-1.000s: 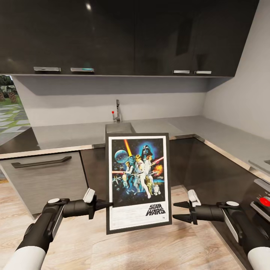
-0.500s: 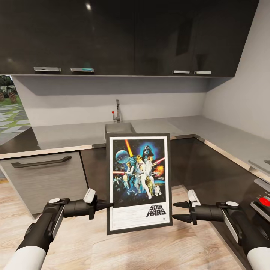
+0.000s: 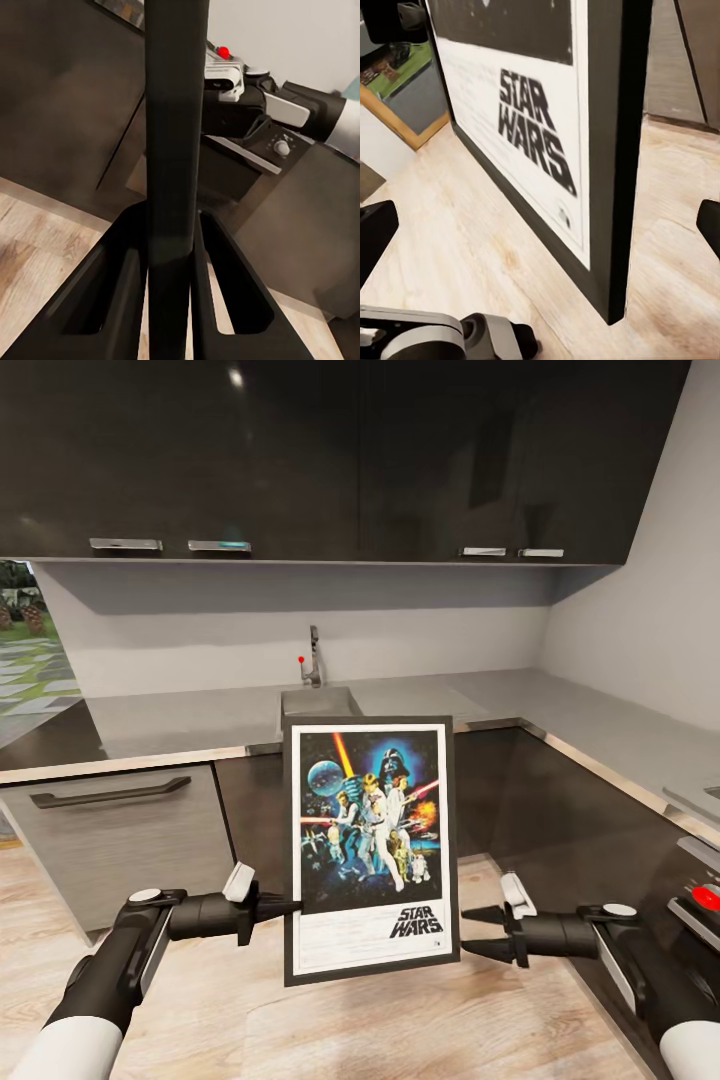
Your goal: Pick up the poster from the kitchen countertop and hang it on one of the wall nails in the kitchen.
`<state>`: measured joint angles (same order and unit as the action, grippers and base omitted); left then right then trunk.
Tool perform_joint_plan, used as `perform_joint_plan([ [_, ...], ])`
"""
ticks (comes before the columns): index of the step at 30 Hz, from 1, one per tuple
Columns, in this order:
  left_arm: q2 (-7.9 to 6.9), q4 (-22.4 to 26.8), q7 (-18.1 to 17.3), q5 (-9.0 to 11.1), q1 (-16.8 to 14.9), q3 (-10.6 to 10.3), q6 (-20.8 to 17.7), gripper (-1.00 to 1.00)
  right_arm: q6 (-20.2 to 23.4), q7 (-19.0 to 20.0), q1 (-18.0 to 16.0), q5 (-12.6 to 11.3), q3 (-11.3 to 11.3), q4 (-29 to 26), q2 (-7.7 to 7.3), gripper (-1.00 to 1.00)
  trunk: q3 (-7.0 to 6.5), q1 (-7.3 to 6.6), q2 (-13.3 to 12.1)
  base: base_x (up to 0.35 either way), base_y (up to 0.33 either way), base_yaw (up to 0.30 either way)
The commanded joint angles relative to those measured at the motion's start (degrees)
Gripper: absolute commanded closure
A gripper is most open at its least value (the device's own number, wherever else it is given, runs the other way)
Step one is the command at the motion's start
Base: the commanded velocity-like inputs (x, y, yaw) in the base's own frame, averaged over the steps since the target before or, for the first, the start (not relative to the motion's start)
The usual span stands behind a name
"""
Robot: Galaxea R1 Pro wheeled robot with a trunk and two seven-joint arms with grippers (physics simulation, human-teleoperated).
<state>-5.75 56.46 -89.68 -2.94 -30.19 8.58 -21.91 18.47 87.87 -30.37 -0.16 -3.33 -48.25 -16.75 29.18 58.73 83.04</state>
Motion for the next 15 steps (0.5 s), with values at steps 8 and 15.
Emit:
perform_joint_plan([
  [8, 0.00, 0.1, -0.3, -0.3, 0.0, 0.1, -0.2, 1.00, 0.6, 0.8, 0.0, -0.1, -0.1, 1.4, -0.03, -1.00, 0.06, 0.00, 0.0, 0.000, 0.000, 0.000],
  [15, 0.04, 0.1, -0.3, -0.3, 0.0, 0.0, -0.1, 1.00, 0.6, 0.8, 0.0, -0.1, -0.1, 1.5, -0.04, -1.00, 0.06, 0.00, 0.0, 0.000, 0.000, 0.000],
])
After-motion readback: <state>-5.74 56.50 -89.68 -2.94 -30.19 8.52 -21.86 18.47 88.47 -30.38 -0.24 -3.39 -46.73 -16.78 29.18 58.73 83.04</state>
